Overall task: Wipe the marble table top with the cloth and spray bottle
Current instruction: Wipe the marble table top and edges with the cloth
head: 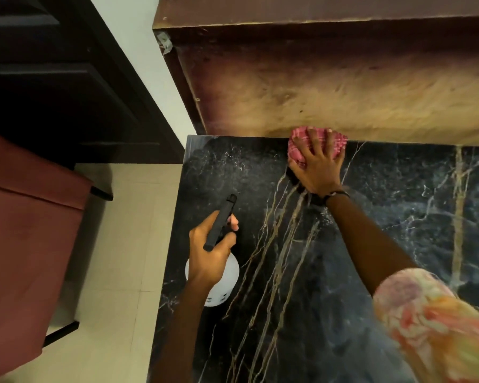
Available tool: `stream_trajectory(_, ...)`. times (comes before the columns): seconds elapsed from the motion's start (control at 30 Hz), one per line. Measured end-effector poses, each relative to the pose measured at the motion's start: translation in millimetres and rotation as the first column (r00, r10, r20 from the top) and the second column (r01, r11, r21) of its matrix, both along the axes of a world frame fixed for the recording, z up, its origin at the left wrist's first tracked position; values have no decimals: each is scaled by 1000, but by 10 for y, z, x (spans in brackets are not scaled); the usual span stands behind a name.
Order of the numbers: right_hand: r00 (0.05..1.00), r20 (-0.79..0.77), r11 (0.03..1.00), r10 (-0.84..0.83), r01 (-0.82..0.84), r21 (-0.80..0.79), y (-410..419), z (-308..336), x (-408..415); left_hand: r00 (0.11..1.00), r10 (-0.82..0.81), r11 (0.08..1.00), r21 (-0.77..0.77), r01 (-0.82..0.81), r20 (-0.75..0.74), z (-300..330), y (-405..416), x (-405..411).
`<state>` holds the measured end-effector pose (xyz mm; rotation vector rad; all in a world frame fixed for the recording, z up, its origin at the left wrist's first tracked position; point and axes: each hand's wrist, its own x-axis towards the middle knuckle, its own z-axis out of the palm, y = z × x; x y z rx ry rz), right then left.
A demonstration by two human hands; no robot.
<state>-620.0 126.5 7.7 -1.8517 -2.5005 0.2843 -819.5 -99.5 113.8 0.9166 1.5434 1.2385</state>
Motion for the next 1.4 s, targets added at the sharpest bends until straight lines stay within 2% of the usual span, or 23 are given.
stream_trajectory(0.07, 997, 17, 997, 78, -78, 12, -49, -26, -148, 999, 6, 1000, -4, -6, 51, 23, 3, 175)
stream_trajectory(0.13, 974, 38, 973, 226, -227, 39, -287, -72, -146, 997, 6, 1000, -5, -6, 81, 33, 4, 356)
stream_trajectory(0.2, 935, 40, 931, 354, -356, 80, -612, -100, 65, 996, 3, 1000, 0, -3, 94, 42, 21, 507)
stream_trajectory(0.27, 914, 24, 908, 404, -404, 111, -851, -109, 437, 996, 1, 1000, 2, -1, 90, 34, 38, 620)
stream_trajectory(0.33, 929, 23, 922, 369, -370, 112, -885, -87, 834, 997, -1, 1000, 1, 1, 83, 22, 32, 710)
stream_trajectory(0.4, 968, 35, 965, 250, -252, 67, -711, -37, 1070, 997, -1, 1000, -3, 1, 74, 9, 13, 790)
stream_trajectory(0.53, 999, -15, 1000, 28, -29, -12, -289, 36, 792, 998, -6, 1000, -9, 7, 60, -22, -60, 903)
stream_trajectory(0.6, 998, -7, 998, 60, -60, -20, -252, 19, 547, 996, -4, 1000, -14, 5, 95, -14, -93, 949)
stream_trajectory(0.7, 965, -2, 965, 261, -261, 38, -564, -10, 429, 996, -33, 999, -17, 35, 87, -5, -117, 963)
stream_trajectory(0.77, 923, -7, 921, 384, -383, 65, -944, -16, 598, 997, -54, 998, -19, 55, 56, 10, -118, 962)
stream_trajectory(0.83, 900, -12, 898, 435, -433, 79, -1283, 4, 904, 999, -35, 997, -71, 34, -19, -2, -145, 944)
stream_trajectory(0.93, 938, -9, 936, 347, -345, 74, -1442, 63, 1311, 981, -52, 970, -242, 5, -187, -39, -275, 926)
stream_trajectory(1.0, 974, -5, 973, 225, -225, 49, -1332, 57, 1283, 983, -75, 949, -316, 19, -167, -97, -367, 901)
stream_trajectory(1.03, 983, 2, 982, 183, -183, 45, -1266, 45, 1169, 995, -72, 940, -337, 46, -65, -128, -415, 875)
stream_trajectory(1.07, 988, 5, 987, 156, -156, 45, -1213, 35, 1017, 995, -83, 935, -343, 94, 47, -128, -461, 869)
stream_trajectory(1.1, 989, 5, 988, 148, -149, 44, -1173, 24, 841, 988, -132, 944, -294, 151, 83, -130, -510, 853)
stream_trajectory(1.17, 982, -15, 981, 190, -190, 27, -1169, 5, 511, 971, -239, 946, -231, 228, -20, -136, -606, 869)
stream_trajectory(1.2, 969, -28, 969, 246, -245, 26, -1230, 13, 383, 968, -239, 953, -208, 220, -70, -113, -646, 916)
stream_trajectory(1.3, 882, -21, 882, 471, -471, 27, -1642, 4, 316, 979, -95, 979, -194, 59, -182, -242, -762, 1025)
stream_trajectory(1.4, 840, -31, 840, 541, -539, 64, -1921, -5, 712, 984, 179, 899, -402, -171, -18, -227, -739, 1077)
